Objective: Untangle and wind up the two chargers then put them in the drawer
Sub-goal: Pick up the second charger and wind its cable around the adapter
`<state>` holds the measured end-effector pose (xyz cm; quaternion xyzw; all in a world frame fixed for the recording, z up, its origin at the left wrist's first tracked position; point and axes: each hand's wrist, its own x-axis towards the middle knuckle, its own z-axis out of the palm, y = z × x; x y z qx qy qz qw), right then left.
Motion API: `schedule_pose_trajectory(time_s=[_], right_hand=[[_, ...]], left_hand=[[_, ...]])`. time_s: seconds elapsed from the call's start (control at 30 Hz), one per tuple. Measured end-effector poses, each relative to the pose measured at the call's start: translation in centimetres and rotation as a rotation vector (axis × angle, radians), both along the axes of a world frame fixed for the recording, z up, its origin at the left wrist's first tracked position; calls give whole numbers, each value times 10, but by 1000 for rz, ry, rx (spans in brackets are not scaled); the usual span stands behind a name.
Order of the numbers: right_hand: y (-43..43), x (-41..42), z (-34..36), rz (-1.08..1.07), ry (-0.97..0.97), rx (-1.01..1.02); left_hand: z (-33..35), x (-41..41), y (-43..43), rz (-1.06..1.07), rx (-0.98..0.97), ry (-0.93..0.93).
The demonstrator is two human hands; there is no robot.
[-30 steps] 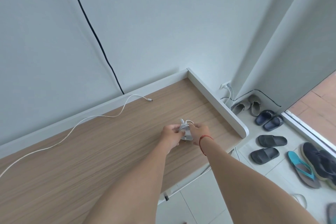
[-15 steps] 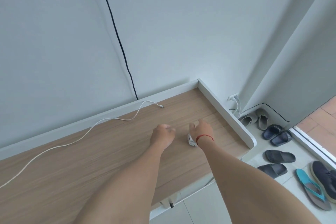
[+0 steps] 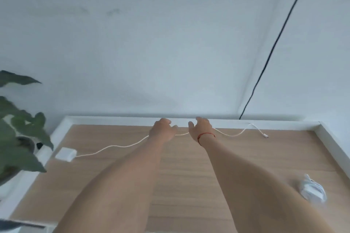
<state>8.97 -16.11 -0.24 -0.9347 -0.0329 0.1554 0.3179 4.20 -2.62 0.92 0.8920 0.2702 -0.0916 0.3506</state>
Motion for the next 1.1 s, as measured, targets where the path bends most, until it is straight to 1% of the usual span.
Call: schedule_pose_trajectory(time_s=[0.23, 0.33, 0.4, 0.5, 0.63, 0.73, 0.8, 0.87, 0.93, 1.0, 1.1], right_hand=[[213, -42, -26, 267, 91, -25], [290, -64, -41, 390, 144, -21], [330, -80, -55, 476, 209, -36], [370, -96, -78, 601, 262, -129], [386, -110, -102, 654, 301, -237], [384, -112, -108, 665, 308, -208], [378, -109, -105, 636, 308, -184], [368, -101, -96, 605, 287, -179], [357, -91, -81, 576, 250, -155], [345, -83, -62, 522, 230, -72], [319, -68, -30, 374, 209, 90]], left_hand=[[-22, -62, 205, 209, 37, 80], [-40, -87, 275, 273, 25, 129], [-51, -104, 309, 280, 48, 186], [-69, -126, 345, 182, 93, 261], [-98, -145, 368, 46, 131, 321], [-107, -147, 367, 63, 199, 314], [-106, -145, 361, 60, 241, 344], [-100, -143, 352, 86, 142, 373], [-91, -139, 338, 123, 47, 357], [-79, -130, 321, 162, -48, 350], [-51, -110, 289, 166, -137, 327]])
